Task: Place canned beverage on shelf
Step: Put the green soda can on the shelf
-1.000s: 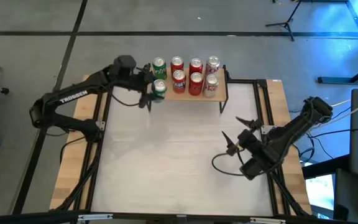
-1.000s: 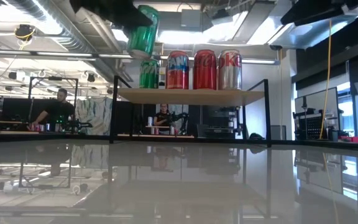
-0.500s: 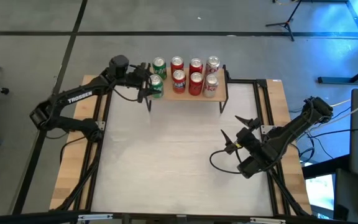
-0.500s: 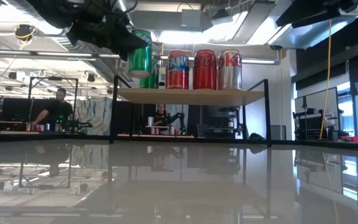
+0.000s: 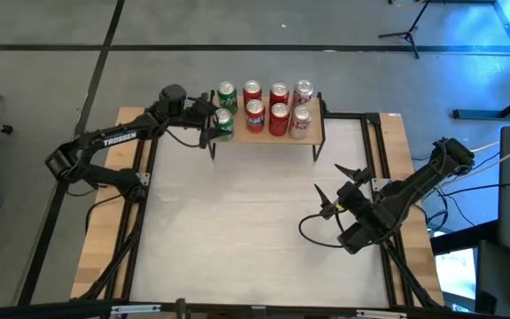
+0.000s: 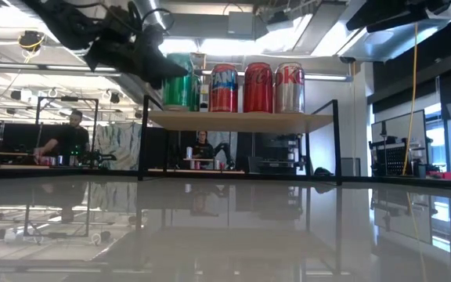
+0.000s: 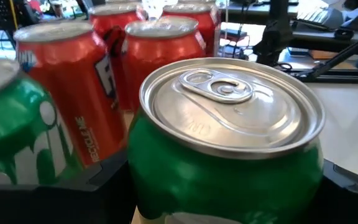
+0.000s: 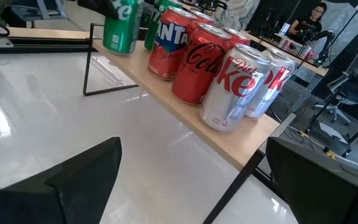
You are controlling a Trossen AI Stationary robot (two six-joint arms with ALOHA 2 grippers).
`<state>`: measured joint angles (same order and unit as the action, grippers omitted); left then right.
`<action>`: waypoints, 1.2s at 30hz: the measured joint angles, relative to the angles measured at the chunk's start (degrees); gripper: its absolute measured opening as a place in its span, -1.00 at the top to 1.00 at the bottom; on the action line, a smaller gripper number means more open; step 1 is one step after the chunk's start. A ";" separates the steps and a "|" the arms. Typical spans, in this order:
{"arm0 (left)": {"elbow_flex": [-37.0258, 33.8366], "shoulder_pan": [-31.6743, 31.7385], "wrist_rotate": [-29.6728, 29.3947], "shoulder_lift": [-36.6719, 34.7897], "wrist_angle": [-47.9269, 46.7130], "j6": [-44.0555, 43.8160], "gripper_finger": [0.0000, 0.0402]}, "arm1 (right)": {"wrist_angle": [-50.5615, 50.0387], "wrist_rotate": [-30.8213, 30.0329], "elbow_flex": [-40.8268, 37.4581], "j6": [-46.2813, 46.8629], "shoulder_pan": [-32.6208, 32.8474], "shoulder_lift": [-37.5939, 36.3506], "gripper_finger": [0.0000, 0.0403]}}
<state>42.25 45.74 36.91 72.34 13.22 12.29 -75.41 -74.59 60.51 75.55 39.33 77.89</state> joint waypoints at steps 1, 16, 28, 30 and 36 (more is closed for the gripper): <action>-0.01 0.01 -0.22 0.74 0.51 -0.07 -0.46 | 0.17 0.00 0.00 -0.18 0.00 0.00 -0.97; 0.03 -0.01 -0.55 4.10 5.92 -4.64 -0.49 | 0.60 0.13 0.00 -0.98 0.00 0.00 -0.97; -0.01 -0.01 -4.65 4.17 6.35 -7.50 -0.68 | 0.67 0.17 0.00 -0.96 0.00 0.00 -0.97; -0.01 -0.01 -4.66 4.17 7.13 -8.17 -0.68 | 0.71 0.17 0.00 -0.96 0.00 0.00 -0.97; -0.01 -0.31 -4.40 3.24 8.91 -9.15 -0.67 | 0.80 0.19 0.00 -0.96 0.02 0.00 -0.97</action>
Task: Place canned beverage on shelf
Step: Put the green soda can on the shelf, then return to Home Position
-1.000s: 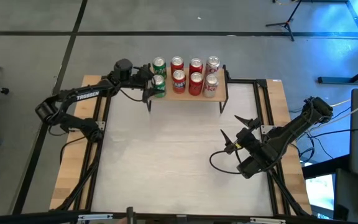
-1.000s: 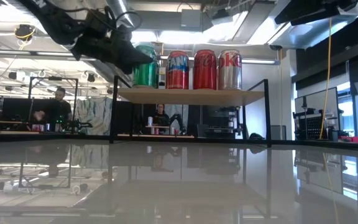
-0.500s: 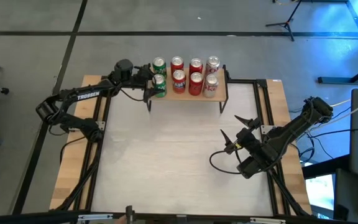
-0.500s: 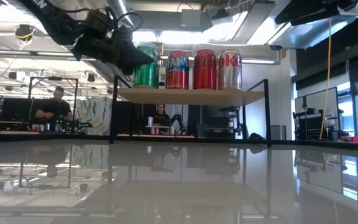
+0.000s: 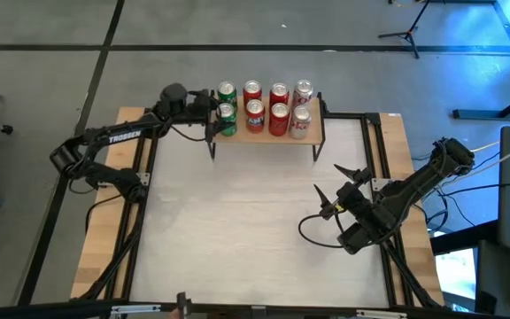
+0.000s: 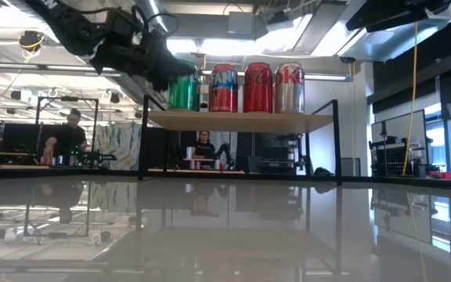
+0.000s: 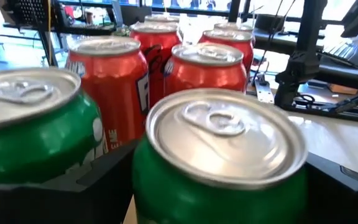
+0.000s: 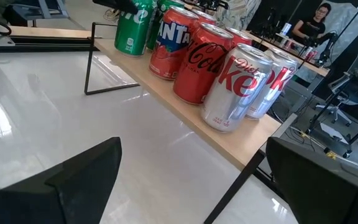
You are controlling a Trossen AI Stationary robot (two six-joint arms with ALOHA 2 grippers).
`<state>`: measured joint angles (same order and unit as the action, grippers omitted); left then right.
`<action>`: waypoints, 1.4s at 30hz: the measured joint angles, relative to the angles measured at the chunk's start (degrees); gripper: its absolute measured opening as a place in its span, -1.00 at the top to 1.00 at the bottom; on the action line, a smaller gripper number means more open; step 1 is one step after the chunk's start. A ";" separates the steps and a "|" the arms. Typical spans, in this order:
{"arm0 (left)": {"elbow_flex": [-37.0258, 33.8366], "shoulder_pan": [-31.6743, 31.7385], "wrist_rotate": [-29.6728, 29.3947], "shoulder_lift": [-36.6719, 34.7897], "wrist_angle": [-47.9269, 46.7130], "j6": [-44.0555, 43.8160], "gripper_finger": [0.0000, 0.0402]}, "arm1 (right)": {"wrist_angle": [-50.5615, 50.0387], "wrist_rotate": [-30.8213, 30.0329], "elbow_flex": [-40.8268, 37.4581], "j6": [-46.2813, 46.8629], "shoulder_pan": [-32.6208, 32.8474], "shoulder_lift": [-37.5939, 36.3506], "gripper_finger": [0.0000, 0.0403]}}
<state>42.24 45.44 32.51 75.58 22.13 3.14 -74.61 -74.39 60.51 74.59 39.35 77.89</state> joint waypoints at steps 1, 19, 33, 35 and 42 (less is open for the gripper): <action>0.00 -0.10 0.00 -0.28 0.07 -0.01 -0.67 | -0.02 0.00 0.00 0.01 -0.02 0.00 -0.97; 0.00 -0.62 -0.50 -1.39 10.39 -2.41 -0.67 | -0.02 0.00 0.00 0.02 -0.02 0.00 -0.97; 7.69 -3.31 -6.49 -16.39 -2.66 -4.15 -0.61 | -0.02 1.69 0.00 0.07 -0.02 0.00 -0.97; 7.76 -5.75 -10.11 -19.58 -8.94 -3.36 -0.55 | 0.19 3.85 0.02 0.22 -0.02 0.00 -0.97; 7.69 -15.95 -21.76 -28.36 -32.99 -0.01 -0.19 | 7.97 11.34 0.03 -2.73 -0.18 0.00 -0.97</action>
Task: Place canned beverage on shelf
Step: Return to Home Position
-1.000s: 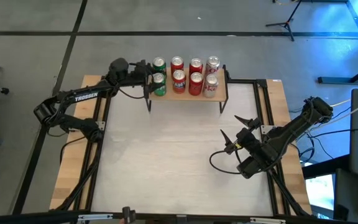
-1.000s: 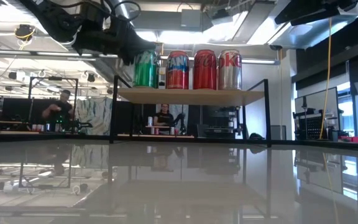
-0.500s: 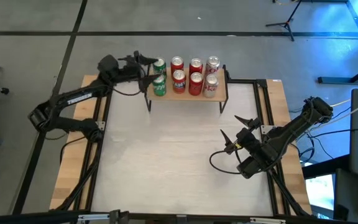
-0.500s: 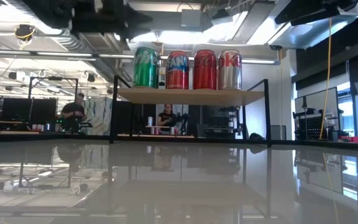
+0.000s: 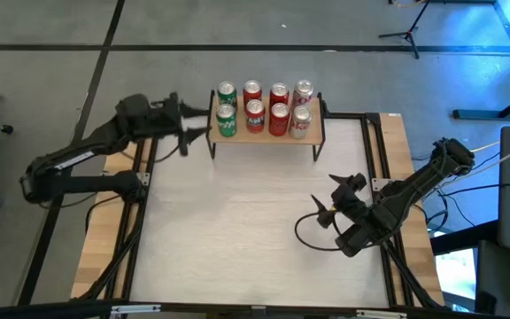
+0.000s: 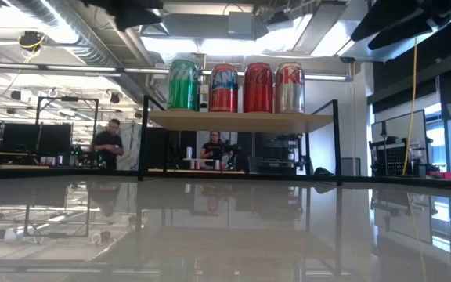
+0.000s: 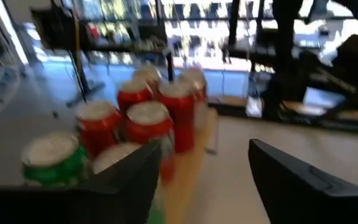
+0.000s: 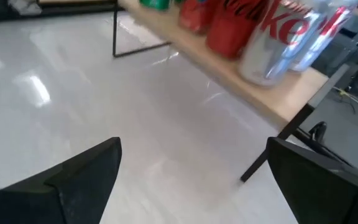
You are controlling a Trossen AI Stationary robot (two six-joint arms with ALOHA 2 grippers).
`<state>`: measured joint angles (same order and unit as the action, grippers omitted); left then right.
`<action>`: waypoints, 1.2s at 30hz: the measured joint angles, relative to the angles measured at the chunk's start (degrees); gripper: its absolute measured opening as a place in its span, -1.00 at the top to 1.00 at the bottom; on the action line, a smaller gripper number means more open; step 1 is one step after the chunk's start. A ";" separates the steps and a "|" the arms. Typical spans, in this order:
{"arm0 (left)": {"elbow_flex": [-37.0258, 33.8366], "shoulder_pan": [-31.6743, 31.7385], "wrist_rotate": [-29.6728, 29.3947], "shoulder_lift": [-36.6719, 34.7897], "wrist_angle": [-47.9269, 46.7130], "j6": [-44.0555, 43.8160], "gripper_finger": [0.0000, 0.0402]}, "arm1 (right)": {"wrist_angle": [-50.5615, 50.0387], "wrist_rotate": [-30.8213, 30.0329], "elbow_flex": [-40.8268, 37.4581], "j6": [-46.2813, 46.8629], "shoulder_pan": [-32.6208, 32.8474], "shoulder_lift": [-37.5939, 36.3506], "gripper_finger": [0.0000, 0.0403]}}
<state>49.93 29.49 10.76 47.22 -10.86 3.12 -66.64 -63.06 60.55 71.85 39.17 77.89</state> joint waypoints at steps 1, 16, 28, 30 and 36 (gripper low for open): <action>0.00 -1.77 -1.04 -0.86 -2.61 -0.16 -0.14 | 0.28 0.77 0.04 -1.01 -0.39 0.00 -0.97; -15.85 -28.91 -17.99 -14.29 -10.54 -12.28 0.71 | 7.43 3.17 0.07 -23.16 -7.78 0.00 -0.39; -27.41 -42.84 -26.11 -16.52 1.76 -13.86 0.97 | 23.95 15.58 -6.73 -44.86 -12.30 -6.86 0.95; -28.35 -42.90 -26.13 -16.52 2.75 -12.31 0.99 | 29.89 18.64 -10.54 -48.83 -12.22 -10.56 0.89; -35.10 -41.02 -21.29 -16.48 14.00 -8.01 1.00 | 52.23 33.94 -25.69 -63.15 -13.72 -25.85 0.91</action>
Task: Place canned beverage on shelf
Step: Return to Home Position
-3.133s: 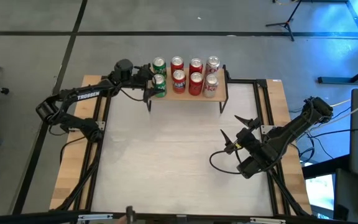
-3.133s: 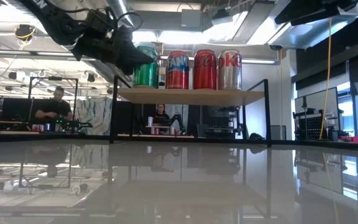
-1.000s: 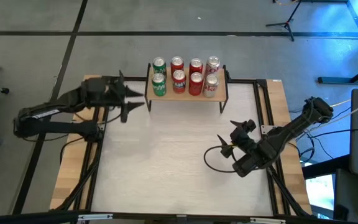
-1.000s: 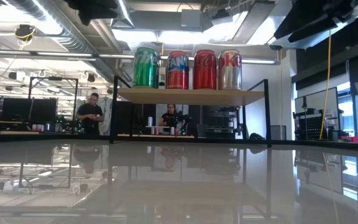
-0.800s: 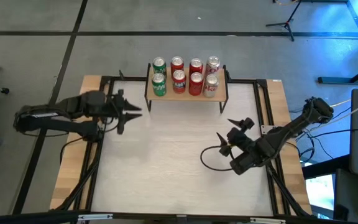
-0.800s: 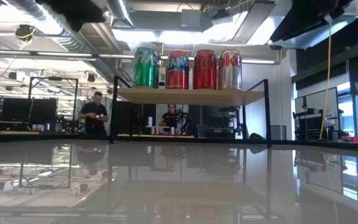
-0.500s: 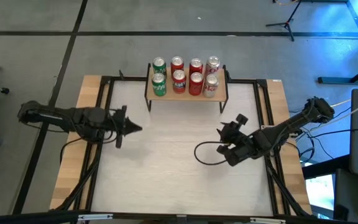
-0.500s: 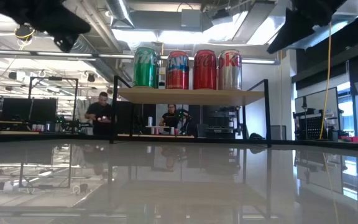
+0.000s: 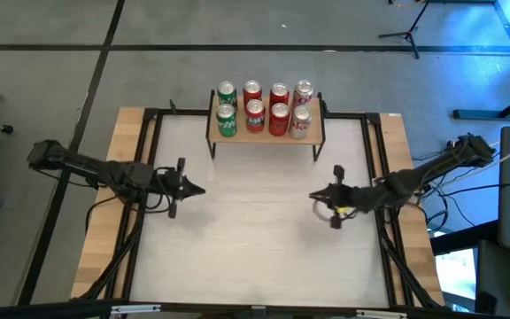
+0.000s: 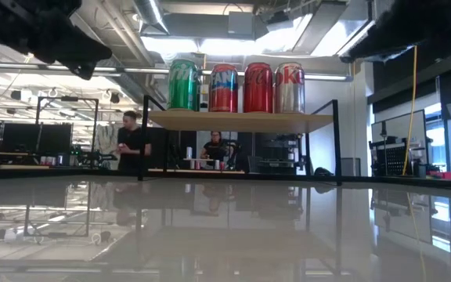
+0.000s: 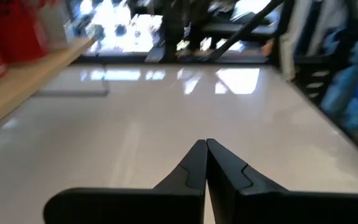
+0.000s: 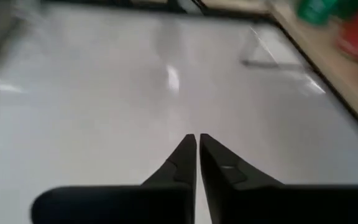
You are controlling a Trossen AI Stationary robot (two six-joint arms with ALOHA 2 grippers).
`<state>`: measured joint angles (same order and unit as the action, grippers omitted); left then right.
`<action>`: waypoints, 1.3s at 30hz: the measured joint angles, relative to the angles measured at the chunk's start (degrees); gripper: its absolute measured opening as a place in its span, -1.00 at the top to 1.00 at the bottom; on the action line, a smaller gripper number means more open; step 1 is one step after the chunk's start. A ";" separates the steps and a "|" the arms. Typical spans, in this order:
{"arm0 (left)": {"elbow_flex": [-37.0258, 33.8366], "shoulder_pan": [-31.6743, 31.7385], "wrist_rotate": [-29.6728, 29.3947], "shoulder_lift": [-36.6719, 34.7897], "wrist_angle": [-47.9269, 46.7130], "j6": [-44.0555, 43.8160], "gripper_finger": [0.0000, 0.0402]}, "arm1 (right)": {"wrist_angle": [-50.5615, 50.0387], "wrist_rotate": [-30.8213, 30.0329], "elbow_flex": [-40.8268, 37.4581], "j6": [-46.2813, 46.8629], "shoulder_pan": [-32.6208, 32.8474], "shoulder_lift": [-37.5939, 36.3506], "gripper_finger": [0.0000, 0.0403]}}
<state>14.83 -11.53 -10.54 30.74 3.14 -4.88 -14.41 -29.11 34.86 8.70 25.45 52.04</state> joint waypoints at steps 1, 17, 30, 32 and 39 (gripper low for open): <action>-1.27 0.54 1.97 -0.02 2.75 0.82 1.00 | 3.36 3.02 -2.58 -1.91 -0.60 -2.85 0.93; -11.17 9.86 9.25 -0.74 16.74 2.82 1.00 | 15.59 33.57 -24.69 -7.52 -19.84 -35.20 0.99; -14.43 10.01 8.28 -5.07 19.87 4.36 1.00 | 19.68 28.67 -34.45 -6.87 -24.02 -42.15 0.98; -14.43 10.01 8.03 -7.19 18.47 4.28 1.00 | 18.79 25.90 -34.45 -6.09 -24.02 -42.19 0.98; -14.43 10.03 0.19 -20.69 4.84 1.70 1.00 | 17.24 22.15 -34.45 -2.71 -24.02 -42.19 0.97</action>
<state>0.40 -1.50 -10.35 10.05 7.99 -3.19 2.83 -6.97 0.40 5.99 1.43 9.85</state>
